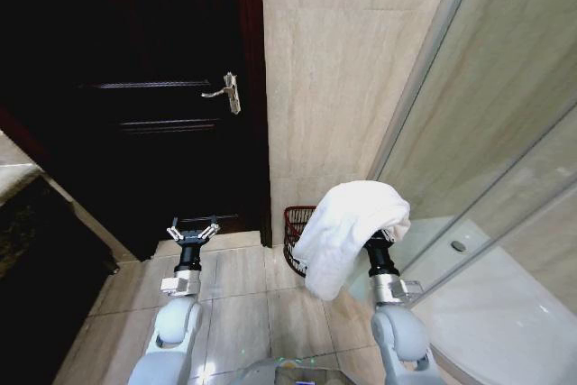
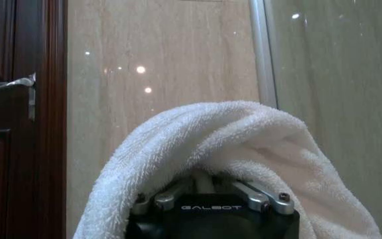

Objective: Discard the used towel into the hamper.

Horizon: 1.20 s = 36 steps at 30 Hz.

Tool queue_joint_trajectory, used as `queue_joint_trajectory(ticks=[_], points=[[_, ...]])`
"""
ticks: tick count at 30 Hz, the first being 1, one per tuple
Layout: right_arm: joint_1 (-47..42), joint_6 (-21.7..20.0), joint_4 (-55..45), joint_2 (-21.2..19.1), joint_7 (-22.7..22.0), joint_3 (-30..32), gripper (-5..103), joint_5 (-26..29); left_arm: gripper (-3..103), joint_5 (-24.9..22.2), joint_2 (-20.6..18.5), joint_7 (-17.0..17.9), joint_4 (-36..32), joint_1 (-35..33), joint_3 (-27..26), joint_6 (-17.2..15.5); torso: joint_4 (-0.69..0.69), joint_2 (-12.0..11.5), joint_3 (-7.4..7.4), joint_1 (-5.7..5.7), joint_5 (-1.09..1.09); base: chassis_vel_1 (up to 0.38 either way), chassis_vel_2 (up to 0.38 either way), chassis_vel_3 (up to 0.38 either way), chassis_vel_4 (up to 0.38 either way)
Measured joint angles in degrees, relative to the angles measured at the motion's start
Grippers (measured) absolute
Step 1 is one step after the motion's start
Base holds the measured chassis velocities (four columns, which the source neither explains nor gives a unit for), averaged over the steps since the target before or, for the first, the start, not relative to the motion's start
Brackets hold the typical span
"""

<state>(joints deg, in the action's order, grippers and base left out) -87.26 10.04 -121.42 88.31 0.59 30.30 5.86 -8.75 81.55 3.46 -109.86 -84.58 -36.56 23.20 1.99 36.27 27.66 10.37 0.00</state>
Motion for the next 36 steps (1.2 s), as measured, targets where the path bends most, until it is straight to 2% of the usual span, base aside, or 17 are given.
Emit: queue_joint_trajectory(ticks=[9, 25, 32, 36], points=[[-0.2, 0.8, 0.3, 0.0, 1.3, 0.5, 6, -0.3, 100, 0.2, 0.1, 0.0, 0.0, -0.1, 0.2, 0.0, 0.00, -2.3, -1.31, -0.98, 0.00, 0.000, 0.000, 0.000, 0.000], [-0.3, 1.1, 0.3, 0.1, 0.6, 0.5, 6, -1.9, 100, 0.2, 0.3, 0.0, 0.6, 0.1, 0.5, 0.9, 0.00, -6.0, -3.53, -2.40, 0.00, 0.000, 0.000, 0.000, 0.000], [-0.3, 1.2, -0.8, 0.2, 0.1, 0.5, 6, -2.9, 100, 0.1, 0.5, 0.0, 1.6, 0.2, 0.7, 2.0, 0.00, -6.2, -3.67, -2.48, 0.00, 0.000, 0.000, 0.000, 0.000], [2.1, -1.5, -1.7, -1.1, -0.7, 1.1, 6, -1.1, 100, 0.1, 0.7, -0.6, 0.8, -0.3, 0.2, 1.5, -0.01, -6.1, -3.64, -2.46, 0.01, 0.000, 0.000, 0.000, 0.000]])
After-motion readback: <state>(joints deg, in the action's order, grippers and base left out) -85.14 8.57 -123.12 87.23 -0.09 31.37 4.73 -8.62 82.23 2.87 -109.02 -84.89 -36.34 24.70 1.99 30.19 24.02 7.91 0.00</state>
